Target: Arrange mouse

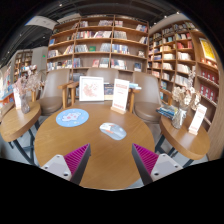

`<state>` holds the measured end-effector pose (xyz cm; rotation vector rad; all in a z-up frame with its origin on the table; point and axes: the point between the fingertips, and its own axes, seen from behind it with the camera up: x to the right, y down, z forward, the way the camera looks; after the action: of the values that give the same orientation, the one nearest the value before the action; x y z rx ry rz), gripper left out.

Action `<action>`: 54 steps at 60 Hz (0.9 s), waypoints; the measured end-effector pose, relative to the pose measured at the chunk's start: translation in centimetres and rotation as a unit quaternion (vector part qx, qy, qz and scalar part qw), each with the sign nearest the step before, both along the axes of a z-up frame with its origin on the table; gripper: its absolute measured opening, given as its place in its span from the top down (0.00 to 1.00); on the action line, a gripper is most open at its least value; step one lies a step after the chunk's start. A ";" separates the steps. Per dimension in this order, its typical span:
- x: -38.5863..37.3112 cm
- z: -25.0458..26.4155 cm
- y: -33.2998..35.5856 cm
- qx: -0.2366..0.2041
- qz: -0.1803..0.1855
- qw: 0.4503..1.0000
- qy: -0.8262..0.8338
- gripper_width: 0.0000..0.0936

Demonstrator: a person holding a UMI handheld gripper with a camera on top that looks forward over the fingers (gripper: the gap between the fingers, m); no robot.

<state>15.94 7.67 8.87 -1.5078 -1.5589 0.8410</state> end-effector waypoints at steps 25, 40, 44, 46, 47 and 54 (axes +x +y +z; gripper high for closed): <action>-8.4 -5.3 3.5 -0.005 -0.017 1.000 -0.025 0.09; -13.3 -8.0 4.7 -0.006 -0.016 0.999 -0.049 0.09; -14.4 -8.5 4.9 -0.007 -0.016 0.998 -0.053 0.09; -15.0 -8.8 4.9 -0.009 -0.017 0.998 -0.057 0.09; -15.3 -8.9 4.9 -0.010 -0.016 0.998 -0.059 0.09; -17.3 -9.2 4.5 -0.032 -0.008 0.997 -0.063 0.09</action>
<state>-1.37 12.17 -0.29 -1.6447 -1.6227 0.8080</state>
